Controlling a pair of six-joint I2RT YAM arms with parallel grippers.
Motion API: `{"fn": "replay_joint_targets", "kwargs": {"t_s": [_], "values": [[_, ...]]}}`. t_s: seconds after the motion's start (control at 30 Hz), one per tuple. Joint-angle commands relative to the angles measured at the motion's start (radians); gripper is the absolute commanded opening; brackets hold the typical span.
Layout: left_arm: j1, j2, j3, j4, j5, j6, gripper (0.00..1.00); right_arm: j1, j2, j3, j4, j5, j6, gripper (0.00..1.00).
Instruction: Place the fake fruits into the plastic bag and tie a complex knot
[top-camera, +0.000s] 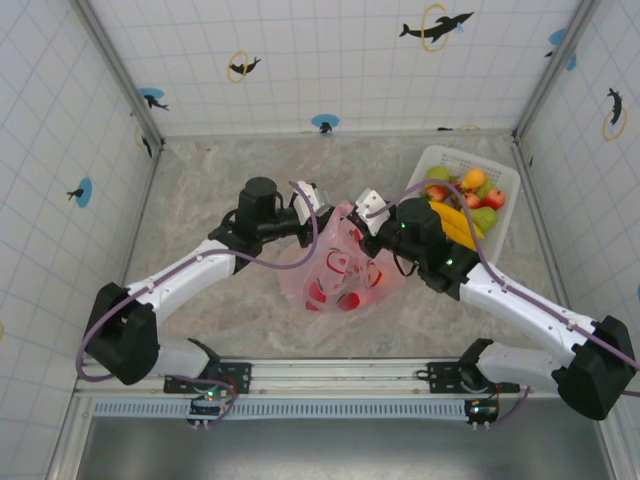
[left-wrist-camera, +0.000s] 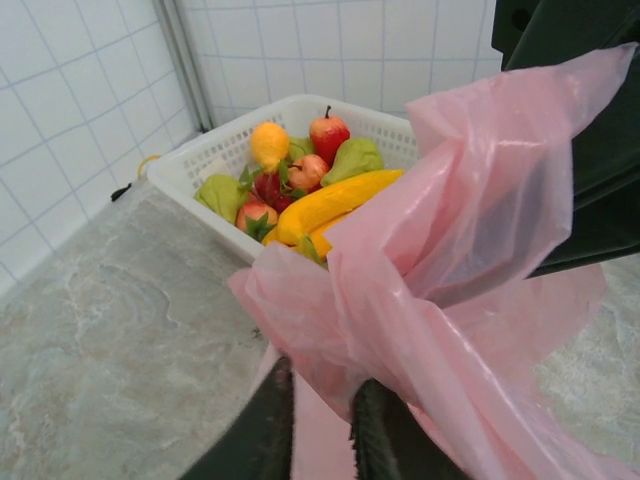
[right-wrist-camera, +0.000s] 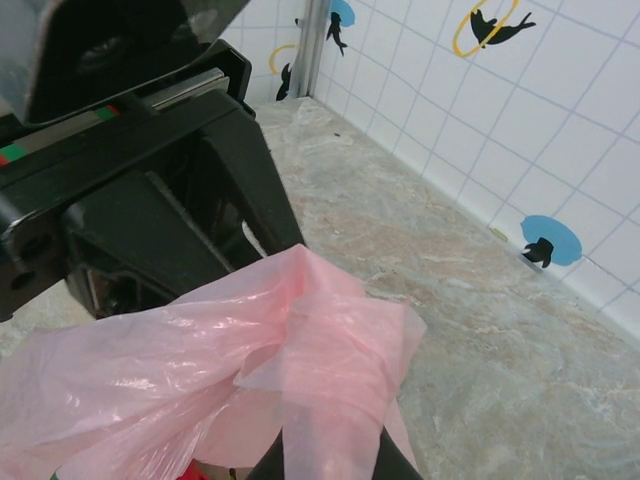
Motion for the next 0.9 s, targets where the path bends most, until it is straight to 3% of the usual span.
{"fn": "replay_joint_targets", "kwargs": {"t_s": [0.0,0.1,0.23,0.47,0.57,0.7,0.87], "values": [[-0.002,-0.021,0.016,-0.005,0.000,0.024,0.11,0.006,0.004,0.018,-0.010,0.001,0.001,0.00],[-0.001,-0.017,0.016,-0.009,0.003,0.026,0.01,0.006,0.000,0.016,-0.002,-0.001,0.005,0.00],[-0.001,-0.023,0.011,-0.009,0.009,0.026,0.00,0.003,-0.018,0.016,-0.016,-0.006,0.005,0.08],[-0.001,-0.028,0.011,-0.011,0.045,-0.004,0.00,-0.007,-0.150,0.031,-0.181,-0.024,0.002,0.68],[-0.001,-0.028,0.012,-0.012,0.069,-0.025,0.00,-0.013,-0.252,0.030,-0.301,-0.020,0.011,0.83],[-0.002,-0.019,0.028,-0.038,0.080,-0.068,0.00,-0.028,-0.405,-0.005,-0.421,-0.009,0.056,0.84],[-0.001,-0.014,0.030,-0.045,0.096,-0.087,0.00,-0.047,-0.558,-0.138,-0.369,-0.089,0.172,0.65]]}}
